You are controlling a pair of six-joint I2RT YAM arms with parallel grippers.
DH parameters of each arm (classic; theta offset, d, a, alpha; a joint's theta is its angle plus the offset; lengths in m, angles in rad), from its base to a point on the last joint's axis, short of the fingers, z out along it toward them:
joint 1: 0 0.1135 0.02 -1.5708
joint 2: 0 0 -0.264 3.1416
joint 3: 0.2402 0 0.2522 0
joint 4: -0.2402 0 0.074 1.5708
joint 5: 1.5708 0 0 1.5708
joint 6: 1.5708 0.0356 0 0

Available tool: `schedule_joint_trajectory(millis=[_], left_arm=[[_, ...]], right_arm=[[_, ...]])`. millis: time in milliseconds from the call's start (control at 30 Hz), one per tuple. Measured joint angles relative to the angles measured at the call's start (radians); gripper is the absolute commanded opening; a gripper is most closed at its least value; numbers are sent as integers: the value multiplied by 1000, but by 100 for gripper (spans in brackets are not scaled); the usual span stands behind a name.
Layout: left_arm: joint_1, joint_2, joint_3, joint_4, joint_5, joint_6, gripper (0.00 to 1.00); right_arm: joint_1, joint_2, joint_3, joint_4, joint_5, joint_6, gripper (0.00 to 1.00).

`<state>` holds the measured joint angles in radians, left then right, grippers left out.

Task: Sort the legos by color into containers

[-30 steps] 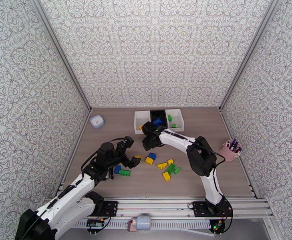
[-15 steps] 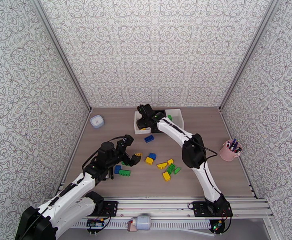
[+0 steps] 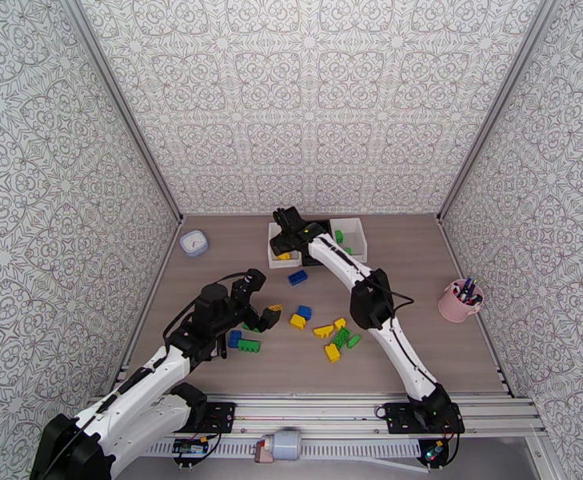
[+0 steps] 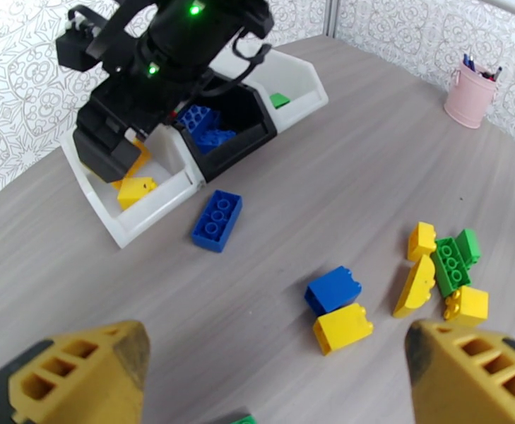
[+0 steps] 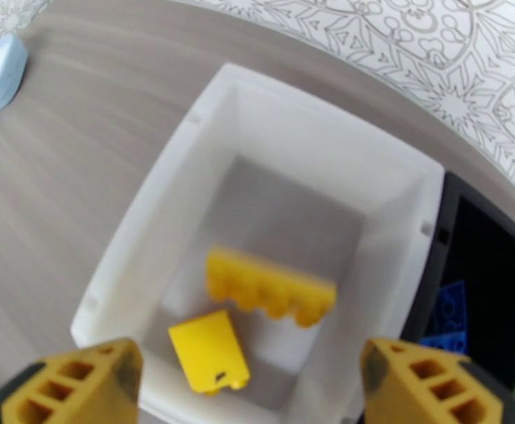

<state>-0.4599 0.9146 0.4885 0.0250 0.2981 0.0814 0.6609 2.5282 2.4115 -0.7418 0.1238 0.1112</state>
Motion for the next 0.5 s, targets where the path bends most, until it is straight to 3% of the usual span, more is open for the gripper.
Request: schedule_joint_trajectory(millis=[233,500], left_arm=[[0,3,2,-18,29,25,100],[-22,32,30,-66,92,61,100]], right_arm=[[0,-386,-562,99,6,72,91],[0,-763,-1029,97,18,179,90]])
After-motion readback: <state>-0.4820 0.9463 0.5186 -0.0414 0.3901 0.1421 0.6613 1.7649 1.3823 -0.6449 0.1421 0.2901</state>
